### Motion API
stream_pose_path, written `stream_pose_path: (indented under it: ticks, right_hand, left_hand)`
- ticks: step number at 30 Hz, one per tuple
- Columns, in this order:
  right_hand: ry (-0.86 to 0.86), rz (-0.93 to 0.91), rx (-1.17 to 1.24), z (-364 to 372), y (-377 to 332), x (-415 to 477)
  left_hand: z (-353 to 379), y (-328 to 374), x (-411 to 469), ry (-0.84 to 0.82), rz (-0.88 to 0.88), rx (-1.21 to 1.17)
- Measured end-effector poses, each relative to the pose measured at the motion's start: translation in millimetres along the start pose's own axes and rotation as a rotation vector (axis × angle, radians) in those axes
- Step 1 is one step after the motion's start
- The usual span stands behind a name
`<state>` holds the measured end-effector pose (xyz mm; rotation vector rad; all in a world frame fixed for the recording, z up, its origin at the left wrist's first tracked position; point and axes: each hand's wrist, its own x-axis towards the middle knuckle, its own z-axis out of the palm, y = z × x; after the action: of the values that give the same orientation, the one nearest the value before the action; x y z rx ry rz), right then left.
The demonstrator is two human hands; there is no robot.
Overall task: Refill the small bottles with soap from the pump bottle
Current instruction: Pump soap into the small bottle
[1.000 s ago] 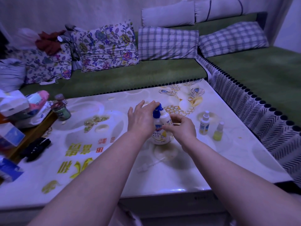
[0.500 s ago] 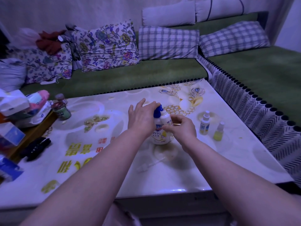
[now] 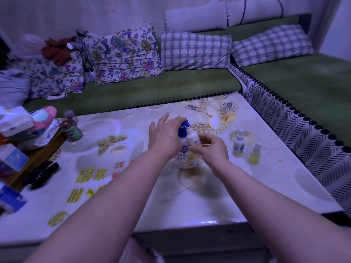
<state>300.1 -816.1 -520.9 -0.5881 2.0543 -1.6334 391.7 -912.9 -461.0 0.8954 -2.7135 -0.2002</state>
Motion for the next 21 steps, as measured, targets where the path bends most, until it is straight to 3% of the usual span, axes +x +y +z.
stream_pose_path:
  ticks: [21]
  right_hand:
    - [-0.001,-0.006,0.021,-1.3,-0.5,-0.8]
  left_hand:
    - [-0.1,1.4,-4.8,0.004,-0.011,0.022]
